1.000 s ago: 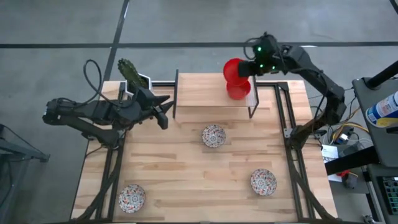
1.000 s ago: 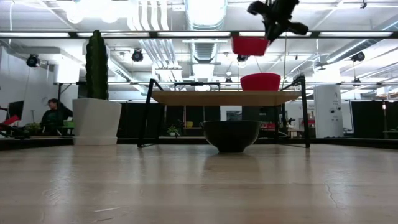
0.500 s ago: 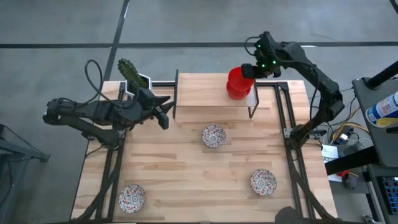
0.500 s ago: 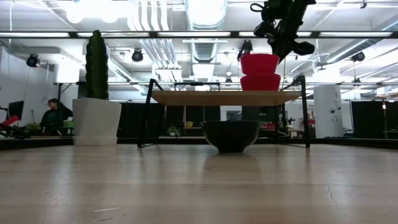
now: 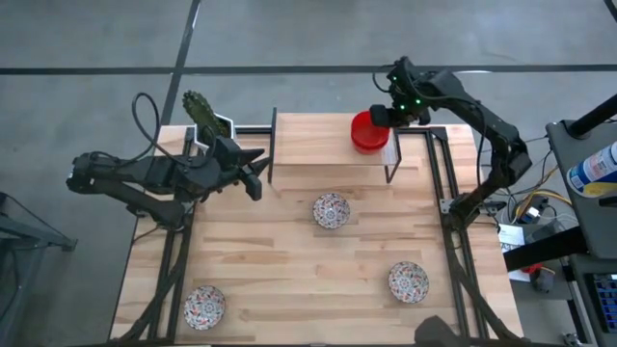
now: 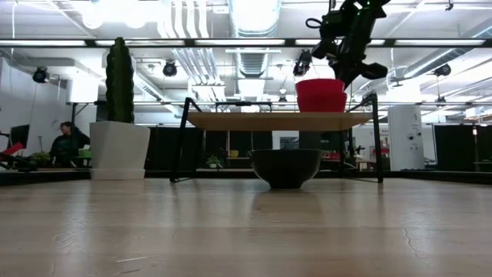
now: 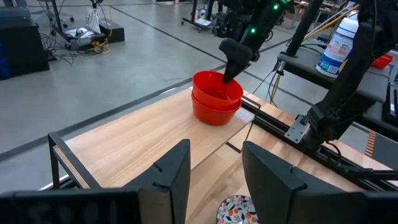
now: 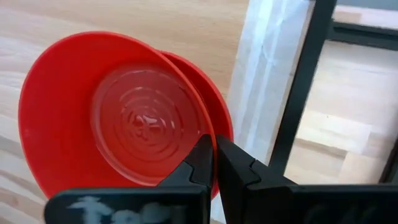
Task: Pick & Place Mini bowls
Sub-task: Stack the red bowl on the red bowl on the shelf, then put the right white patterned bowl on the shelf
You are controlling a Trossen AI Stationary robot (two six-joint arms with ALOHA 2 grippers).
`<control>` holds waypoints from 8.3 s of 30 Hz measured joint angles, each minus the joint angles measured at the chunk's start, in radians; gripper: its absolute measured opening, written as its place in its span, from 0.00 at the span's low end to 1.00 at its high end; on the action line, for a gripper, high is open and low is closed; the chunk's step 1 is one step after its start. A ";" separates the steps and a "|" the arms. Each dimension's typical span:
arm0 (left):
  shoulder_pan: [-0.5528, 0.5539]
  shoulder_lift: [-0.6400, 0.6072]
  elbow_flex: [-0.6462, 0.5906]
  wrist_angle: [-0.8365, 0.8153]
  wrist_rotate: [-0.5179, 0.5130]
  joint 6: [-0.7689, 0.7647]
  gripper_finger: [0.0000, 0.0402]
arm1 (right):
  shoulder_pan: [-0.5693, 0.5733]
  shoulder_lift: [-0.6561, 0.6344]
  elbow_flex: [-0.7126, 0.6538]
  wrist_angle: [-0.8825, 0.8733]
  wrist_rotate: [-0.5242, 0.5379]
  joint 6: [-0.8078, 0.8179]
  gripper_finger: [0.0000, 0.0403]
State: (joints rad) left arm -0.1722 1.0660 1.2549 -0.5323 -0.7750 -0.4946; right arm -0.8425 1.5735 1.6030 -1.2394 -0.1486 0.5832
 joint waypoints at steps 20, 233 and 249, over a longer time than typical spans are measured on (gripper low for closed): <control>0.002 0.003 -0.062 -0.046 0.010 -0.056 0.35 | 0.053 -0.061 0.003 0.001 0.021 -0.038 0.45; 0.259 -0.019 -0.266 0.400 0.164 0.002 0.01 | 0.811 0.429 0.753 0.028 0.778 0.039 0.06; 0.519 -0.014 -0.254 0.357 0.399 -0.198 0.00 | 0.737 0.417 0.755 0.030 0.808 -0.202 0.58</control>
State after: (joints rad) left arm 0.3467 1.0524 1.0008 -0.1751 -0.3761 -0.6923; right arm -0.1059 1.9903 2.3577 -1.2089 0.6591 0.3809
